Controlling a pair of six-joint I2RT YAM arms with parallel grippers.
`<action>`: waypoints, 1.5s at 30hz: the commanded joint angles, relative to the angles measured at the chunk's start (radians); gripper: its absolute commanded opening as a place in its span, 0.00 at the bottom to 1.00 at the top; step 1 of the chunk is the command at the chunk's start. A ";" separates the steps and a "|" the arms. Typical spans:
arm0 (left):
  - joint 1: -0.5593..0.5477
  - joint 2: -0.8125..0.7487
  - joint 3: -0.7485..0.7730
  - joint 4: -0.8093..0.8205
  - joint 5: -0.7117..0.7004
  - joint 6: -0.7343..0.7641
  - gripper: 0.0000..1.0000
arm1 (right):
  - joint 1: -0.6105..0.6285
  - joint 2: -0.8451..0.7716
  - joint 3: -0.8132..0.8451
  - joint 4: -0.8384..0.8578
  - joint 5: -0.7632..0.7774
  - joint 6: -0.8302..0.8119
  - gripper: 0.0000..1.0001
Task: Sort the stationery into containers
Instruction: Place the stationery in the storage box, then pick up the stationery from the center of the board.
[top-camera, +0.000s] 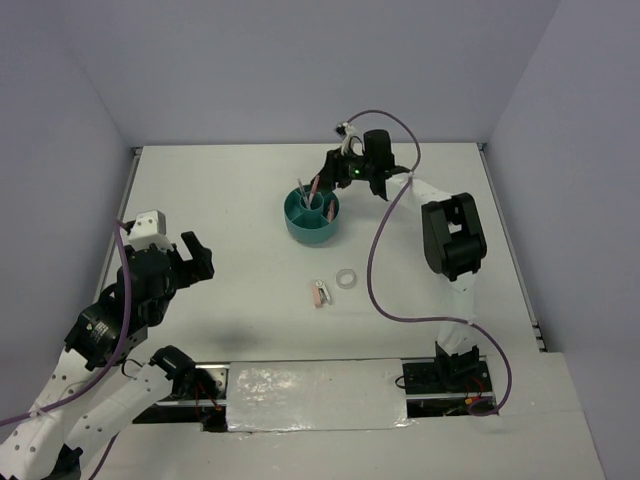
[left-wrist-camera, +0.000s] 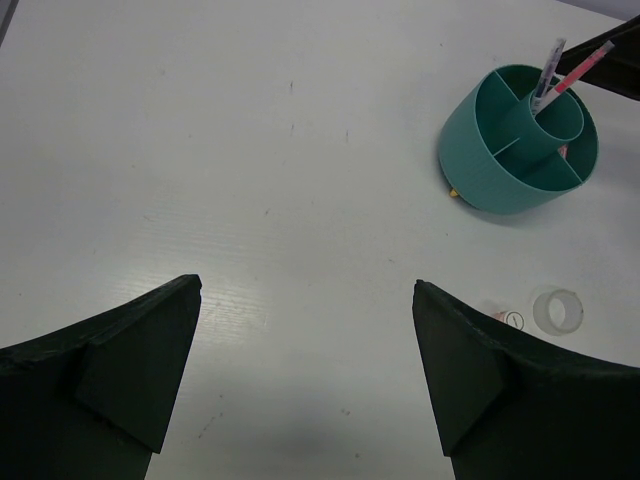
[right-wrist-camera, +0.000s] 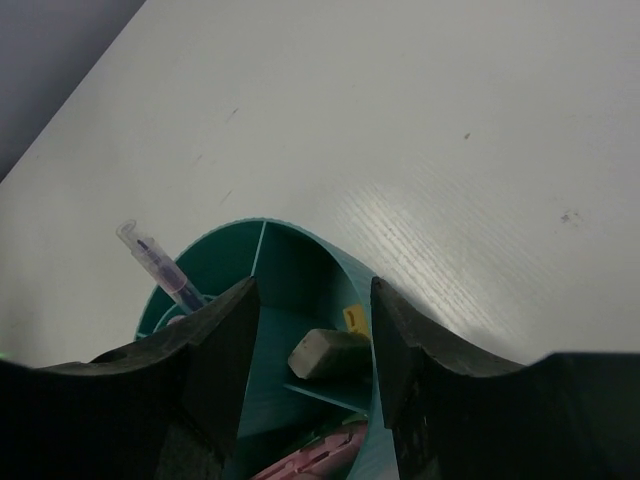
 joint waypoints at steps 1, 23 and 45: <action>0.007 -0.003 0.000 0.039 0.004 0.017 0.99 | -0.015 -0.129 0.014 0.016 0.096 0.022 0.56; 0.011 -0.026 -0.002 0.036 -0.001 0.008 0.99 | 0.350 -0.874 -0.702 -0.461 1.201 0.289 0.76; 0.011 -0.031 -0.003 0.040 0.009 0.014 0.99 | 0.350 -0.566 -0.765 -0.342 0.939 0.241 0.48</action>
